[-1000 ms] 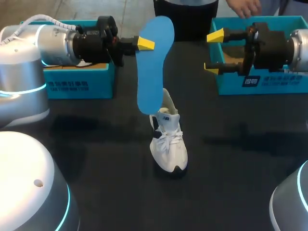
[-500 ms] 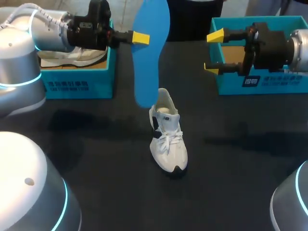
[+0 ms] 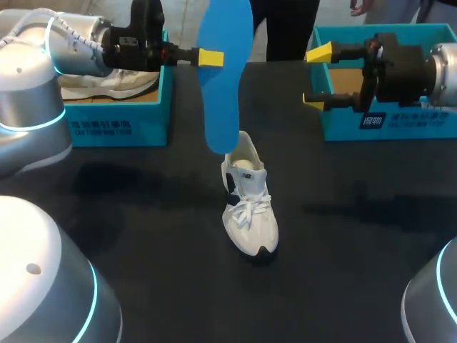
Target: Take the shoe out of the shoebox, open the shoe tongue, remove and reinsert the insole, then place the shoe into the shoebox
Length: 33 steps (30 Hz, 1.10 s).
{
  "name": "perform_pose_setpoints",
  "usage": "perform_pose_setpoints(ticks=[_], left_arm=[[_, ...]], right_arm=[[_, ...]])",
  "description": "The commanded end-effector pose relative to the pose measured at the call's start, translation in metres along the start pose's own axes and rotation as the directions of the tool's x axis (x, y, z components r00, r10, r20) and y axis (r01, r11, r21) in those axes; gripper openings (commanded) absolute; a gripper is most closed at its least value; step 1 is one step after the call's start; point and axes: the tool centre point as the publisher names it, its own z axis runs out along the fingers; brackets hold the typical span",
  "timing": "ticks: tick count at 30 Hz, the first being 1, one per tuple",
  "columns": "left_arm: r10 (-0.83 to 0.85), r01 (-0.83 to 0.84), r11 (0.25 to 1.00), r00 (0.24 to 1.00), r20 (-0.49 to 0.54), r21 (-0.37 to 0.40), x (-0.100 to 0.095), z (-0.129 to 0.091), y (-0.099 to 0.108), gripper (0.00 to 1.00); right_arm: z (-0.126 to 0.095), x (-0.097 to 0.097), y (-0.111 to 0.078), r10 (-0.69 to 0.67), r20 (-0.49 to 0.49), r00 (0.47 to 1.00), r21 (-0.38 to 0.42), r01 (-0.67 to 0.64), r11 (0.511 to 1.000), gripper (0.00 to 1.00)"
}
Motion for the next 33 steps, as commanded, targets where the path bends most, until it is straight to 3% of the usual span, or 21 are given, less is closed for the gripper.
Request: perform_pose_setpoints(ticks=[1, 4, 10, 16, 23, 33], left_arm=[[0.042, -0.041, 0.999, 0.999, -0.011, 0.027, -0.002, 0.001, -0.001, 0.00], [0.255, -0.254, 0.967, 0.966, -0.036, 0.033, -0.008, 0.001, -0.005, 0.00], [0.596, -0.597, 0.802, 0.799, -0.079, 0.024, -0.017, 0.002, -0.002, 0.00], [0.840, -0.842, 0.539, 0.537, -0.075, 0.024, -0.027, 0.004, -0.007, 0.00], [0.971, -0.971, 0.238, 0.237, -0.027, 0.026, -0.032, 0.003, -0.020, 0.00], [0.974, -0.974, 0.227, 0.227, 0.011, 0.023, -0.031, 0.003, -0.023, 0.00]], right_arm=[[0.002, 0.000, 0.000, 0.000, 0.000, 1.000, -0.002, 0.000, 1.000, 1.00], [0.002, 0.000, 0.000, 0.000, 0.000, 1.000, -0.002, 0.000, 1.000, 1.00], [0.002, 0.000, 0.000, 0.000, 0.000, 1.000, -0.002, 0.000, 1.000, 1.00], [0.002, 0.000, 0.000, 0.000, 0.000, 1.000, -0.002, 0.000, 1.000, 1.00], [0.002, 0.000, 0.000, 0.000, 0.000, 1.000, -0.002, 0.000, 1.000, 1.00], [0.002, 0.000, 0.000, 0.000, 0.000, 1.000, -0.002, 0.000, 1.000, 1.00]])
